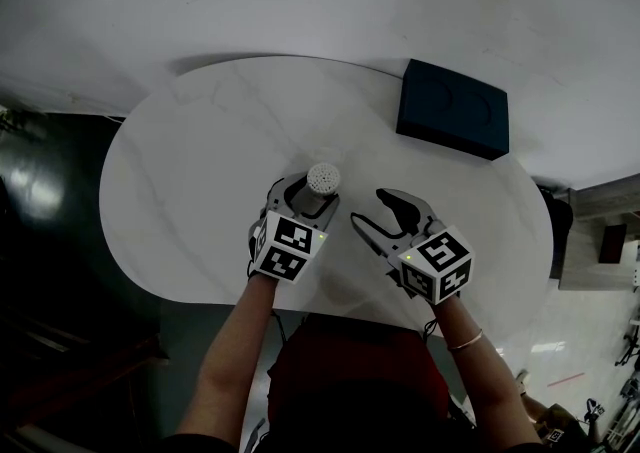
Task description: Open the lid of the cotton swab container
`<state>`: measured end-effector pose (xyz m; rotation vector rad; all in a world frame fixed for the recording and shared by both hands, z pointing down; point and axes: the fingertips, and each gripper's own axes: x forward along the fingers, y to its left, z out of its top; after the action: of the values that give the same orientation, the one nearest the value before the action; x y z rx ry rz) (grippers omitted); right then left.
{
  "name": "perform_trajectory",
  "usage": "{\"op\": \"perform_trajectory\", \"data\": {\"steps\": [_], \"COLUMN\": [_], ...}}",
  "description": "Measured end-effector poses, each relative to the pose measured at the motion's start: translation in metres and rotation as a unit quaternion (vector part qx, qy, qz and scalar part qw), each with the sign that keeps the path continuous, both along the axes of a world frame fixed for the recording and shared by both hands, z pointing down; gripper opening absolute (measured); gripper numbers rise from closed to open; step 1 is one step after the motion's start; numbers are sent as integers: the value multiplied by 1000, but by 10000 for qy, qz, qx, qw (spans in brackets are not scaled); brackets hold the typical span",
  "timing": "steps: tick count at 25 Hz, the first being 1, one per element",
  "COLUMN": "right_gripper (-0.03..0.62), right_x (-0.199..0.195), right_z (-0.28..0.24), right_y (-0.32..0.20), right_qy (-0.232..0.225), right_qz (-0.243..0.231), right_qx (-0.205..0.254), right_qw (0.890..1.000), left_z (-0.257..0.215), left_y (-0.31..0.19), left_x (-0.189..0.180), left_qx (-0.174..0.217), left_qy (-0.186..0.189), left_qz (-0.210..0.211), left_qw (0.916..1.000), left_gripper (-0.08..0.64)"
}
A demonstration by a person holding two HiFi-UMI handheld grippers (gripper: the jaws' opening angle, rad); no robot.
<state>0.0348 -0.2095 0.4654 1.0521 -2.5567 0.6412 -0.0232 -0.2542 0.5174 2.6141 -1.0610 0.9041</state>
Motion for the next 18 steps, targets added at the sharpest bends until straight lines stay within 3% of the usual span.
{"op": "perform_trajectory", "data": {"steps": [11, 18], "right_gripper": [265, 265], "right_x": [-3, -5], "right_z": [2, 3], "right_y": [2, 5], "right_qy": [42, 36], "right_qz": [-58, -99], "right_qx": [-36, -61], "right_qw": [10000, 9999], "left_z": [1, 2], "left_y": [1, 4], "left_x": [1, 3], "left_qx": [18, -75], "left_qy": [-129, -25], "left_qz": [52, 76], "left_qw": [9999, 9999], "left_gripper": [256, 265]}}
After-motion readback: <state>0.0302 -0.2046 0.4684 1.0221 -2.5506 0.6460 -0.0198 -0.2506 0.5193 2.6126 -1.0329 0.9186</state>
